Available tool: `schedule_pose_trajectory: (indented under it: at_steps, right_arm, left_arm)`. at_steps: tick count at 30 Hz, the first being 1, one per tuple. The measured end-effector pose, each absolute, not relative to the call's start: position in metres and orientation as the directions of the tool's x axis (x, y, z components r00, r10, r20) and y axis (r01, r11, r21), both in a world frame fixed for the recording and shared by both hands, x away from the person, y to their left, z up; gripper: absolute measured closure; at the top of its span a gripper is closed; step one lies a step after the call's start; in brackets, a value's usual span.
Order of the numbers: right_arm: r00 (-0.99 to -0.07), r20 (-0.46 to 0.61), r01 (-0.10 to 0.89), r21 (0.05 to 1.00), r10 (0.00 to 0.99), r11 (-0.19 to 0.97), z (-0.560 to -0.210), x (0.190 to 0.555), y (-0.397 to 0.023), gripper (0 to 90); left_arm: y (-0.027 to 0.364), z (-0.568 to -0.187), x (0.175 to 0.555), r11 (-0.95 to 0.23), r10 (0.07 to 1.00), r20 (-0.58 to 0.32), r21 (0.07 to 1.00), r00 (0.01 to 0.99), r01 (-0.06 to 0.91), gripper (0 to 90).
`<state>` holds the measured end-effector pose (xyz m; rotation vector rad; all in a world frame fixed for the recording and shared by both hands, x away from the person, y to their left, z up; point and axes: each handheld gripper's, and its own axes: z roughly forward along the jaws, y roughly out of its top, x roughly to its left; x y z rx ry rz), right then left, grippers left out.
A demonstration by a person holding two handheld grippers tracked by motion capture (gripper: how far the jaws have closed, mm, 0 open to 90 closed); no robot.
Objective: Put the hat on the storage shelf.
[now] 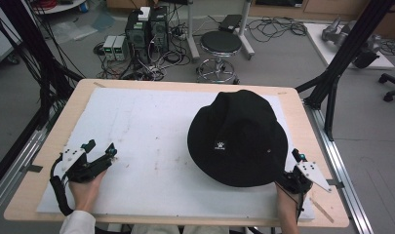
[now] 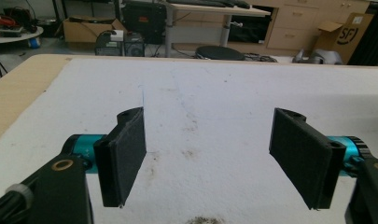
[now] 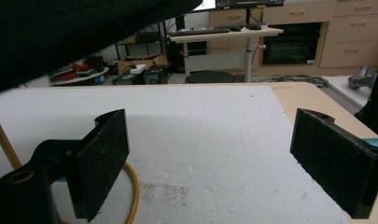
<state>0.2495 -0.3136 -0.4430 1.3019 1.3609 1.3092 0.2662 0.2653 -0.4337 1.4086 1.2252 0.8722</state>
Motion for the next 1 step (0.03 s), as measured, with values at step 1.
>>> schedule_pose_trajectory:
  at_steps: [1]
  right_arm:
    - [-0.126,0.094,0.131,0.988,0.988,-0.077,-0.443,0.2494,-0.3136,11.0]
  left_arm:
    - [0.2652,-0.4337,0.2663,0.051,0.97,-0.101,0.974,0.22,0.222,27.4]
